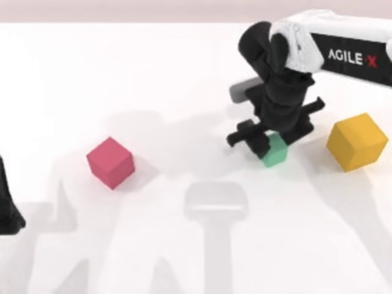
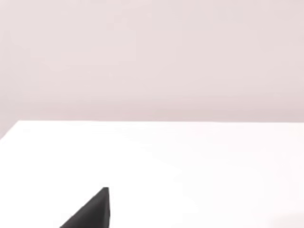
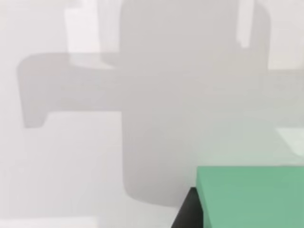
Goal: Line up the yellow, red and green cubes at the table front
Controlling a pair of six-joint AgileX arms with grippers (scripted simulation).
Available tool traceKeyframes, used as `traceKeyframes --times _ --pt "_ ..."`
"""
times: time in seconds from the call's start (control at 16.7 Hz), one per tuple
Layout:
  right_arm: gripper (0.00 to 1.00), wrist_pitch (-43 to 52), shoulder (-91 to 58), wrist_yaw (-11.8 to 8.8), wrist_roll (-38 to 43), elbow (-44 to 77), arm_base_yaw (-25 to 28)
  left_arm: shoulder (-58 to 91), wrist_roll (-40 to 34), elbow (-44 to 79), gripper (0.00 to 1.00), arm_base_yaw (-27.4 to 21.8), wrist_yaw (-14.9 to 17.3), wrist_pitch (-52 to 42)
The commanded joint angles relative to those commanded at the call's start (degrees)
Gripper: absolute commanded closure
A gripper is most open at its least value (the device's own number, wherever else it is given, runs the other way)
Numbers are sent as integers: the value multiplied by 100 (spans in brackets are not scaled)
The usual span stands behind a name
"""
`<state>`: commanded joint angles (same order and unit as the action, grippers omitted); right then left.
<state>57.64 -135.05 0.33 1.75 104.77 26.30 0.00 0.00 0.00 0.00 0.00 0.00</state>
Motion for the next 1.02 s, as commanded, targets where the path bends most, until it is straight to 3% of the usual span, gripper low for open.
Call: traceKeyframes --times 0.48,0.84,1.02 --pt "100 1346 302 -4 -8 1037 46 0 0 0 0 0 0 0" --pt "100 1322 370 -4 84 957 60 0 0 0 0 0 0 0" --pt "100 1176 850 12 650 403 295 0 0 0 0 0 0 0"
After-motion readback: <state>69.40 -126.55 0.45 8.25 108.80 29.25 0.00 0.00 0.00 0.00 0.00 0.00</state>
